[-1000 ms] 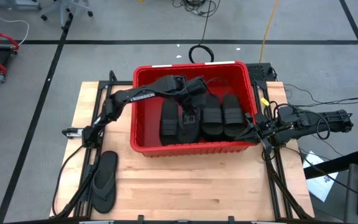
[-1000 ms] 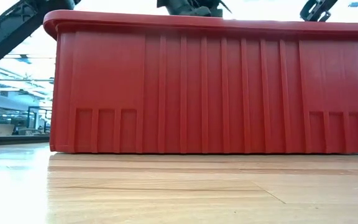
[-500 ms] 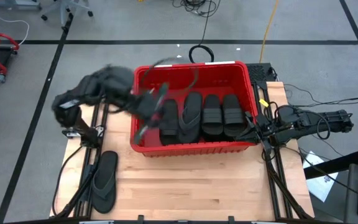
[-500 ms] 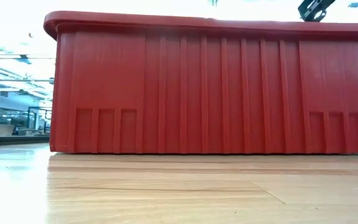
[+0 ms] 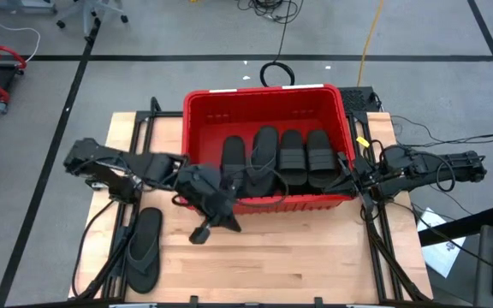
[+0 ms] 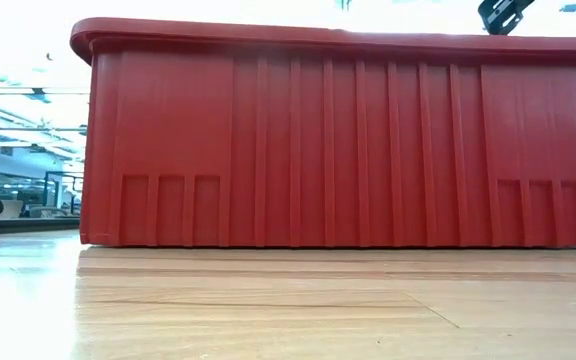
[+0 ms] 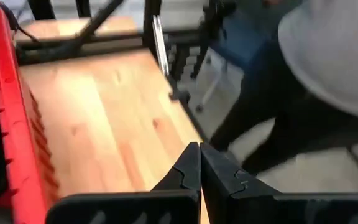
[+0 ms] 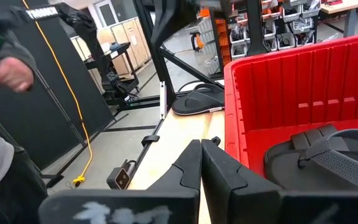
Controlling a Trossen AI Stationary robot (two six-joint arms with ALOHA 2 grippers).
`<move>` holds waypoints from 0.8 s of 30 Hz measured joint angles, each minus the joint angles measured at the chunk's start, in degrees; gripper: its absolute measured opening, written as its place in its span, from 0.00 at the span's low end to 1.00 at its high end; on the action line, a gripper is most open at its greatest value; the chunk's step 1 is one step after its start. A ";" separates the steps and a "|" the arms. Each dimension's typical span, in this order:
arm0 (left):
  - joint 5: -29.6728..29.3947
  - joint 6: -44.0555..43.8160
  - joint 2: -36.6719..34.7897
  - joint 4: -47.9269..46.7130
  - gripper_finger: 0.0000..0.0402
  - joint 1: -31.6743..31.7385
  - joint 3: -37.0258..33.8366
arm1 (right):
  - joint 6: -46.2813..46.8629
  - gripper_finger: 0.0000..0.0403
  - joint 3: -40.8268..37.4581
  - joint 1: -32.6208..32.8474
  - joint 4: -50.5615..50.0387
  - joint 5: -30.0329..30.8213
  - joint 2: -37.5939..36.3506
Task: Pick and place slides into bin
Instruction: Put the black slide into the red bin
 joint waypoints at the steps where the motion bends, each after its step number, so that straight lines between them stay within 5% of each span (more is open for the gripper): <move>1: -0.43 -1.53 -1.65 5.37 0.00 -0.18 -4.37 | 0.13 0.00 0.00 0.00 0.00 -0.02 0.00; 6: -9.55 -9.61 -14.00 27.02 0.00 -0.82 -24.77 | 0.26 0.00 0.00 0.00 0.00 -0.01 0.01; 10: -19.45 -12.11 -25.56 30.58 0.00 -3.43 -35.20 | 0.26 0.00 0.00 0.00 0.00 -0.01 0.02; 20: -38.39 -25.19 -45.93 6.78 0.00 -16.88 -42.20 | -0.17 0.00 0.00 0.02 -0.80 4.52 0.00; 24: -43.88 -28.96 -50.16 6.58 0.00 -21.54 -47.05 | -1.66 0.00 0.00 0.02 -0.83 4.52 0.00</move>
